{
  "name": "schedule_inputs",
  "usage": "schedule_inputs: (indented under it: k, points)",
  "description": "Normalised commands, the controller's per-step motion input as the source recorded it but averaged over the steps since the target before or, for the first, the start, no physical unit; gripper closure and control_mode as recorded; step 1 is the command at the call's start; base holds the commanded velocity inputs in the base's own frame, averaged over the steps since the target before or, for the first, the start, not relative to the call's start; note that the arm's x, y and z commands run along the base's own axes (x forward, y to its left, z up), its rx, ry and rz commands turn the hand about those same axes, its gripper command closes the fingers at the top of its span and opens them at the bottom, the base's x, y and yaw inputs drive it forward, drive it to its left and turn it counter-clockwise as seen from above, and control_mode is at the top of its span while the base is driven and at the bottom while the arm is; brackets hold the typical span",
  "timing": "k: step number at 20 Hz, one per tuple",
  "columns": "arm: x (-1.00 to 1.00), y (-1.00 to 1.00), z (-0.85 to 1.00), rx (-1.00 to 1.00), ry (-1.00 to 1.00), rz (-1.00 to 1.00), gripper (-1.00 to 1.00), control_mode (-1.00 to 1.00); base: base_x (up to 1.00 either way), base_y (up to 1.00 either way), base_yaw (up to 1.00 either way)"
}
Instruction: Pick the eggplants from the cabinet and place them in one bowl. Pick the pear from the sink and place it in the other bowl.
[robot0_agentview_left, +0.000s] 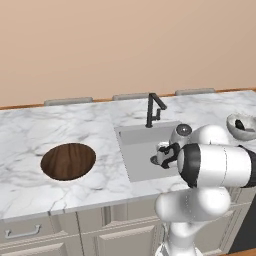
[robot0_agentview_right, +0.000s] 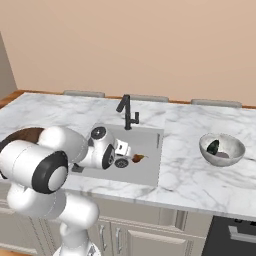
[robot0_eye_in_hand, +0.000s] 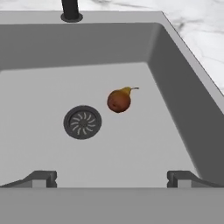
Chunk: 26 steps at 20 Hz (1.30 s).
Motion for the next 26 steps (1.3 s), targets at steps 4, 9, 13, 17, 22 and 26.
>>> schedule_inputs:
  k: [4,9,13,17,22,26]
  points:
    - [0.14,-0.16,-0.12,0.0,0.0,0.0,-1.0,-1.0,0.0,0.0,0.0]
    - [0.09,-0.15,-0.16,-0.01,0.0,0.0,-1.0,-1.0,0.0,0.0,0.0]
    - [0.11,-0.14,-0.17,0.0,0.0,0.0,-1.0,-1.0,0.0,0.0,0.0]
    - [0.17,-0.1,-0.16,0.0,0.0,0.0,-1.0,-1.0,0.0,0.0,0.0]
    - [0.29,-0.02,-0.14,0.0,0.0,0.0,-1.0,-1.0,0.0,0.0,0.0]
    - [0.3,0.0,-0.16,0.0,0.0,0.0,-1.0,-1.0,0.0,0.0,0.0]
